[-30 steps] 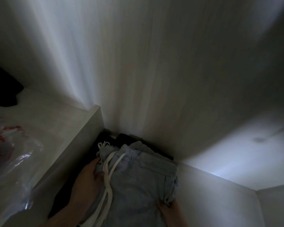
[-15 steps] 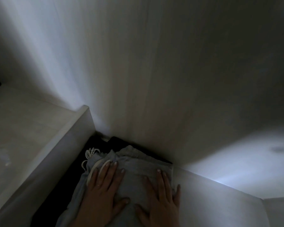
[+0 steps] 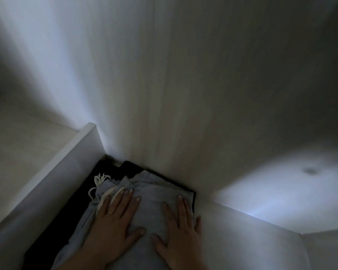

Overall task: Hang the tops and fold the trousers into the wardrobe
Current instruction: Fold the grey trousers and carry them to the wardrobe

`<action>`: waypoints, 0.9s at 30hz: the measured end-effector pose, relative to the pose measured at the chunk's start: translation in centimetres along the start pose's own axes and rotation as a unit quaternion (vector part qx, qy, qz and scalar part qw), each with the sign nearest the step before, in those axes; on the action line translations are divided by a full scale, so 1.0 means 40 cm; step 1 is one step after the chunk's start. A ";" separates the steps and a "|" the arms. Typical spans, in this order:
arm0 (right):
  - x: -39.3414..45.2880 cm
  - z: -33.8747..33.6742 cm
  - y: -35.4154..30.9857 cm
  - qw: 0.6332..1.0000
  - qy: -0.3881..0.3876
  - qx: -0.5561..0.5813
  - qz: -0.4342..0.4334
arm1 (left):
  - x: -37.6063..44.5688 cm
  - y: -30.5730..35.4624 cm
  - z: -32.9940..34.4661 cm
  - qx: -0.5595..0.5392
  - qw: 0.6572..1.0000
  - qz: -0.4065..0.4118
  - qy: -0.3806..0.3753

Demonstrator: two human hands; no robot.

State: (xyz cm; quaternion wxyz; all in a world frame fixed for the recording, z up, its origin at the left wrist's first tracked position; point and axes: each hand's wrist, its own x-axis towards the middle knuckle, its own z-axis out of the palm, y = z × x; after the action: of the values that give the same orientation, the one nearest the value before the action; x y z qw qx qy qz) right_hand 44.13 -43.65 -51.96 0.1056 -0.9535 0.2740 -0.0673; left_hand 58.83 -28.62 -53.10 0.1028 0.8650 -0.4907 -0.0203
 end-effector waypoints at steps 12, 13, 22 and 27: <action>-0.206 -0.450 -0.217 0.922 0.022 0.385 0.043 | -0.243 0.181 -0.496 -0.599 0.680 -0.410 0.104; -0.229 -0.478 -0.243 0.909 0.020 0.414 0.037 | -0.285 0.189 -0.540 -0.608 0.670 -0.408 0.119; -0.515 -0.757 -0.552 0.809 -0.070 0.565 -0.145 | -0.841 0.360 -0.918 -0.604 0.643 -0.376 0.284; -0.788 -0.892 -0.730 0.743 -0.161 0.577 -0.297 | -1.243 0.515 -1.061 -0.591 0.584 -0.392 0.394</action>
State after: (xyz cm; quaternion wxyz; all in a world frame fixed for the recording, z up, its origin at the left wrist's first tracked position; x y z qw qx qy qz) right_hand 25.83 -8.44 -12.64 0.6530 -0.7401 -0.1355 -0.0859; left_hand 21.47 10.25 -10.78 0.7569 0.6449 0.1054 -0.0017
